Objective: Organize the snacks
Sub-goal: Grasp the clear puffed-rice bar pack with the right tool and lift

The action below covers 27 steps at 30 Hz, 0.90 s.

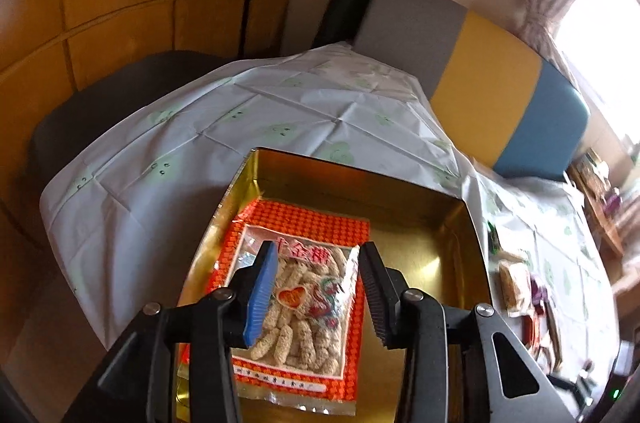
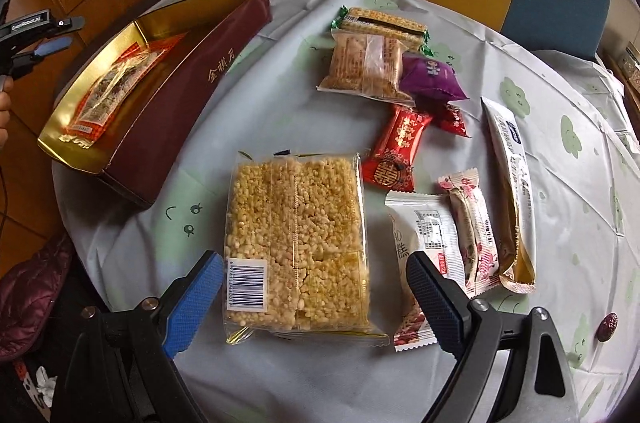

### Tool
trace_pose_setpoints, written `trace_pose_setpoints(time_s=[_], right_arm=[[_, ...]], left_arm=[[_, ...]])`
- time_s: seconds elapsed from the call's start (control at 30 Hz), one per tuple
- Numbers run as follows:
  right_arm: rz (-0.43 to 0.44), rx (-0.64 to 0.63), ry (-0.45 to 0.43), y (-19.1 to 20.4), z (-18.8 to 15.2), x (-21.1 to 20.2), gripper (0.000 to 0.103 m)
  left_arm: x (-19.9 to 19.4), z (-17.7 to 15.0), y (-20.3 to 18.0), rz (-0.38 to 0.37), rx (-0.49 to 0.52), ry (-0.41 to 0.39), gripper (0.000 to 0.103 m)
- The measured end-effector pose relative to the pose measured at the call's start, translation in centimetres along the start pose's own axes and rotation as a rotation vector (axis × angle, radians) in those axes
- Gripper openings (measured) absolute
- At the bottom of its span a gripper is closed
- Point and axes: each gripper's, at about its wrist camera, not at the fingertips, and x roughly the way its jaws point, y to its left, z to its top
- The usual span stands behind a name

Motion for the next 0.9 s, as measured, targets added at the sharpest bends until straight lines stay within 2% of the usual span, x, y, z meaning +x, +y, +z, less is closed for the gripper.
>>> trace_pose_setpoints(time_s=[0.17,0.3,0.47,0.57,0.7,0.9], right_arm=[[-0.003,-0.007,0.009,0.2,0.0,0.5,0.094],[-0.020,-0.035,0.036,0.8,-0.1,1.2,0.094],[-0.022,-0.054,0.041,1.3,-0.5,1.4,0.078],[-0.026,-0.057,0.040,1.5,-0.8,1.3,0.076],[-0.018,-0.033,0.044,1.3,-0.8,1.2,0.076],[0.027,0.073,0.034,0.9,-0.2,0.8,0.075]], left_arm=[[-1.0,-2.3,-2.5,-0.042,0.117,-0.002,0.044],[-2.1,-4.5,-4.9,-0.125,0.241,-0.002,0.046],[-3.3,-7.1,-7.3,-0.237,0.351,0.001,0.048],[-3.8,-8.6,-8.2,-0.304,0.392,0.021,0.050],[-3.9,-10.6,-9.3,-0.319,0.450,0.041,0.050],[-3.5,-12.0,-9.3,-0.313,0.475,0.062,0.050]])
